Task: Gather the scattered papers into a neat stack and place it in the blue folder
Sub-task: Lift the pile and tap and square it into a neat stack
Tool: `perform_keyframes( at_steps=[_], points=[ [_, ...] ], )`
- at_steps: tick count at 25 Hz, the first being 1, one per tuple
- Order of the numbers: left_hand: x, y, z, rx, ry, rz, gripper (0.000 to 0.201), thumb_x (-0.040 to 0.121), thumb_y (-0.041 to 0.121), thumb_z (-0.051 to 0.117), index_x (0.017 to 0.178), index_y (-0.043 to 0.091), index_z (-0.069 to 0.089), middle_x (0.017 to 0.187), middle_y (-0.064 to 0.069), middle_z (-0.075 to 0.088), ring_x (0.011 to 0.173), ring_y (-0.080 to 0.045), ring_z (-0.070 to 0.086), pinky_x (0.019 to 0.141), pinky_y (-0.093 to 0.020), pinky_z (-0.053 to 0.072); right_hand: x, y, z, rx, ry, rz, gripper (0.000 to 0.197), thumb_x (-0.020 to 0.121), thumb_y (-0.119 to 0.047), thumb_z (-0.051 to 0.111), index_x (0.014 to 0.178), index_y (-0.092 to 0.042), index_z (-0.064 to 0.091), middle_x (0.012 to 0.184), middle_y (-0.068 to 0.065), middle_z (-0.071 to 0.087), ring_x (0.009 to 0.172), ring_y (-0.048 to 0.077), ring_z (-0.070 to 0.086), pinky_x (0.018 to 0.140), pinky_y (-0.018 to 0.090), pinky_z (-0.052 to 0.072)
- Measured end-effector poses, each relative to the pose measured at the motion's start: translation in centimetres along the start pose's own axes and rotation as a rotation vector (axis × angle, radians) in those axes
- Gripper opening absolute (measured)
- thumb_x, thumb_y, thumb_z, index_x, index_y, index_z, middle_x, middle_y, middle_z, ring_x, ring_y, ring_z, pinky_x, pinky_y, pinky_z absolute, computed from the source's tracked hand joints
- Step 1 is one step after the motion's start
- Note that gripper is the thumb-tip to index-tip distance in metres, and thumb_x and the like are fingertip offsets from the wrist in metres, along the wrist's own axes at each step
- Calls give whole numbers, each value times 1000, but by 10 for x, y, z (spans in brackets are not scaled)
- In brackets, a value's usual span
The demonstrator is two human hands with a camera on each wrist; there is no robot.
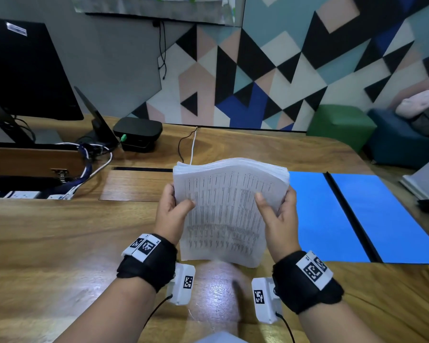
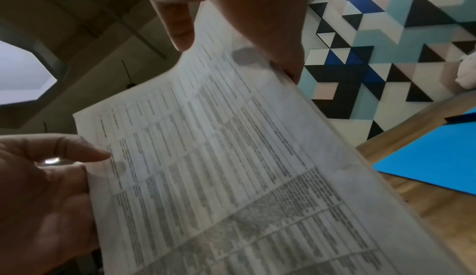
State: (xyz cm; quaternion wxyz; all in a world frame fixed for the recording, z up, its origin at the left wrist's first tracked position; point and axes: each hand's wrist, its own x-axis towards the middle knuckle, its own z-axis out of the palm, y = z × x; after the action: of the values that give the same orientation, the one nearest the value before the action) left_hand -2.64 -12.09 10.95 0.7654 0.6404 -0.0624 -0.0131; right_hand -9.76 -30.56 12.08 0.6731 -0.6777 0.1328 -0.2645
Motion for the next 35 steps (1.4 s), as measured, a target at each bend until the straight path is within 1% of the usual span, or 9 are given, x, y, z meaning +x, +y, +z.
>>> perform_keyframes(
  at_steps=[6, 13, 16, 18, 21, 24, 28, 32, 35],
  points=[
    [-5, 7, 3, -62, 0, 31, 43, 64, 5, 50, 108, 5, 49, 83, 3, 60, 65, 6, 62, 54, -12, 49, -3, -2, -2, 12, 37, -67, 86, 71, -55, 68, 141, -25, 29, 132, 1, 53, 120, 13, 55, 103, 38, 46],
    [-11, 4, -1, -17, -15, -49, 50, 64, 9, 51, 114, 6, 51, 88, -1, 62, 70, 1, 64, 55, -17, 51, -5, 1, -3, 31, -6, -10, 74, 57, -45, 78, 118, -26, 40, 113, -1, 60, 102, 6, 63, 86, 26, 55],
    [-12, 4, -1, 34, -12, -94, 42, 65, 12, 51, 106, 11, 57, 89, -1, 64, 77, -9, 64, 61, -27, 50, -3, 9, -4, 11, -23, 54, 71, 57, -41, 82, 114, -24, 42, 110, -2, 63, 105, 13, 63, 88, 38, 56],
    [-11, 6, 1, 34, 14, -125, 31, 63, 10, 49, 92, 13, 61, 84, -2, 65, 79, -18, 62, 63, -31, 48, -3, 12, -3, -13, -41, 76, 49, 70, -28, 78, 109, -31, 47, 110, -4, 63, 109, 14, 61, 93, 44, 53],
    [-7, 12, 3, 7, 65, -139, 23, 61, 9, 47, 78, 17, 60, 73, 4, 65, 71, -14, 61, 59, -28, 45, 0, 9, -1, -30, -65, 84, 34, 84, -6, 65, 105, -30, 53, 106, -3, 65, 105, 18, 62, 95, 48, 51],
    [-6, 17, 0, 16, 65, -93, 24, 62, 9, 47, 78, 19, 61, 73, 7, 65, 68, -7, 62, 57, -25, 46, 4, 7, -5, 5, -43, 48, 35, 83, -4, 65, 112, -21, 53, 106, -1, 66, 105, 18, 64, 92, 43, 52],
    [-16, 8, -3, 71, 59, -139, 25, 70, 5, 50, 88, 17, 62, 84, 1, 66, 78, -13, 62, 64, -30, 46, -5, 26, -9, -51, -88, 138, 41, 82, -8, 68, 105, -37, 50, 111, -8, 64, 112, 15, 59, 98, 42, 48],
    [-13, 8, -2, 46, 83, -117, 27, 78, -5, 46, 84, 16, 61, 80, 4, 66, 64, 3, 64, 56, -20, 48, -5, 23, -7, 25, -64, 144, 38, 87, 0, 59, 117, -21, 49, 109, -10, 64, 104, 6, 60, 93, 32, 51],
    [-14, 8, -2, 32, 75, -103, 30, 78, -5, 47, 83, 20, 62, 78, 9, 67, 69, 0, 65, 55, -18, 50, 0, 26, -13, 9, -77, 121, 42, 84, -2, 63, 116, -23, 47, 109, -10, 63, 105, 4, 59, 86, 24, 50]
  ],
)
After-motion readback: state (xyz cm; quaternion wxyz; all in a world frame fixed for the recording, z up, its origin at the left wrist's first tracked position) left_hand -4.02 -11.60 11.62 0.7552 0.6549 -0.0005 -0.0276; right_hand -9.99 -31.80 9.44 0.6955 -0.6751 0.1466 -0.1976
